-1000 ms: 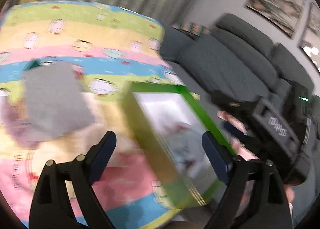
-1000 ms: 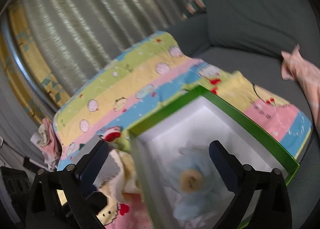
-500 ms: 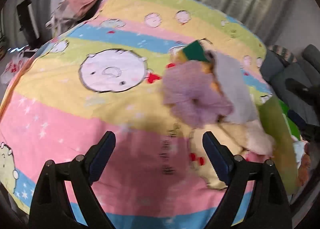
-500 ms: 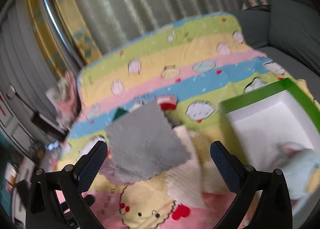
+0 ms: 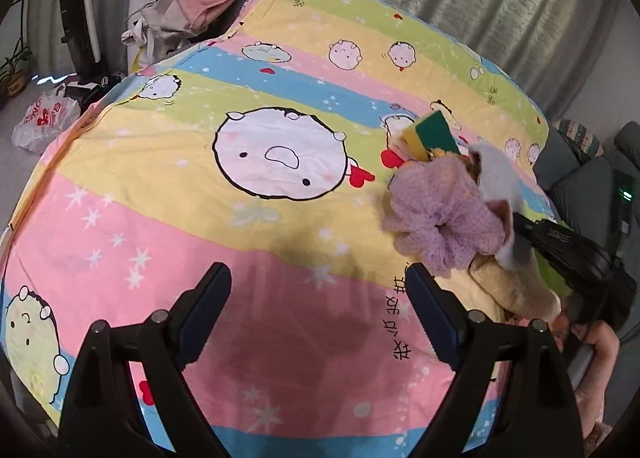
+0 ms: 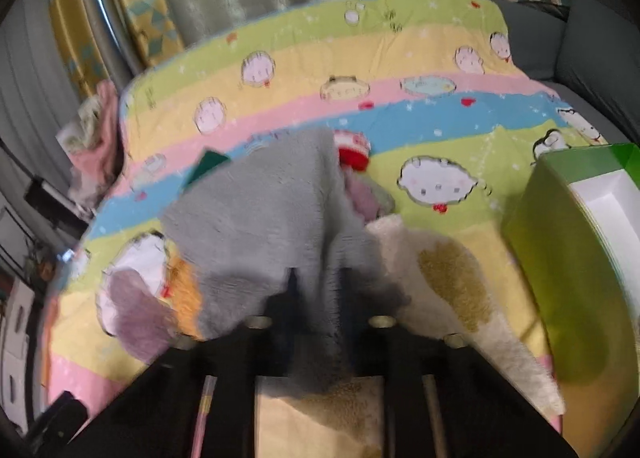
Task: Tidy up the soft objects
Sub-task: 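Grasp the grey fuzzy cloth with the right gripper, then carry the grey cloth into the green-rimmed box and release it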
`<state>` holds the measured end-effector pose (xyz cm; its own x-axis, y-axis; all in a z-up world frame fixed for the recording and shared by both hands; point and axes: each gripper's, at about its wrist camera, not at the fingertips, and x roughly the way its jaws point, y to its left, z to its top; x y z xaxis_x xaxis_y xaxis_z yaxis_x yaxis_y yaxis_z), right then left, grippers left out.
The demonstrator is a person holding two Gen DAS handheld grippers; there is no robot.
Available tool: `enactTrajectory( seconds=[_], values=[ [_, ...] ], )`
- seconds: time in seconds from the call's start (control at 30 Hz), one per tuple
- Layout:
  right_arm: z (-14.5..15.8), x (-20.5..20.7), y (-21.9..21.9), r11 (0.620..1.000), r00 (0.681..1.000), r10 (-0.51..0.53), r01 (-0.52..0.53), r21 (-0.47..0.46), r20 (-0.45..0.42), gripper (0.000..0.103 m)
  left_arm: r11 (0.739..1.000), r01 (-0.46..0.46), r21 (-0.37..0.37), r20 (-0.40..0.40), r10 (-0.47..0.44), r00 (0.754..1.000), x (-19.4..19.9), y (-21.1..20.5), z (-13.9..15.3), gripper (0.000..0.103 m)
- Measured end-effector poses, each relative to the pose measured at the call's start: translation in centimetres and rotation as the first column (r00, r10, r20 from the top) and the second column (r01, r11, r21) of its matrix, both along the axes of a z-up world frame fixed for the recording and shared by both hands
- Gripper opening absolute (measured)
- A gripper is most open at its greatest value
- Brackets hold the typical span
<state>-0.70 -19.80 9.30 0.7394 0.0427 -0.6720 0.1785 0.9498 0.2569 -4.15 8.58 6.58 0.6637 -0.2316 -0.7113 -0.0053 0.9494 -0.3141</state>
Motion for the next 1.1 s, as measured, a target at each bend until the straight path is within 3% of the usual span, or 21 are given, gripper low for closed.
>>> enactTrajectory(
  seconds=[0.13,0.3,0.43,0.57,0.7,0.8,0.93,1.1],
  values=[
    [4.2,-3.1,-0.5,0.997,0.992,0.047,-0.053,0.048,0.119,0.01,0.999,-0.007,-0.032,0.001,0.007,1.0,-0.2,0.8,0.2,0.088],
    [10.7,-8.9,0.3,0.991,0.958,0.125,-0.133,0.013,0.256,0.01,0.999,-0.008,-0.04,0.001,0.009,1.0,-0.4,1.0,0.4,0.088],
    [14.5,-13.2,1.0,0.98,0.932,0.19,-0.199,-0.005,0.307,0.01,0.999,-0.011,-0.044,0.011,0.011,1.0,-0.8,1.5,0.6,0.088],
    [16.0,-15.9,1.9,0.954,0.914,0.289,-0.3,-0.003,0.285,0.01,0.997,-0.022,-0.069,0.008,0.023,1.0,-1.2,2.7,0.7,0.088],
    [14.1,-15.8,3.6,0.922,0.905,0.375,-0.387,0.022,0.203,0.01,0.996,-0.02,-0.086,0.004,0.021,1.0,-1.7,3.5,0.6,0.088],
    [10.6,-13.6,5.5,0.909,0.908,0.407,-0.413,0.047,0.102,0.01,0.993,-0.016,-0.119,-0.009,0.015,1.0,-1.9,4.3,0.3,0.088],
    [4.8,-9.5,9.0,0.876,0.881,0.472,-0.468,0.114,-0.01,0.01,0.981,-0.003,-0.192,-0.044,-0.006,0.999,-1.9,5.5,-0.2,0.088],
    [-1.0,-6.6,11.9,0.87,0.863,0.489,-0.471,0.143,-0.129,0.01,0.981,0.008,-0.193,-0.06,-0.02,0.998,-2.1,6.1,-0.5,0.088]
  ],
)
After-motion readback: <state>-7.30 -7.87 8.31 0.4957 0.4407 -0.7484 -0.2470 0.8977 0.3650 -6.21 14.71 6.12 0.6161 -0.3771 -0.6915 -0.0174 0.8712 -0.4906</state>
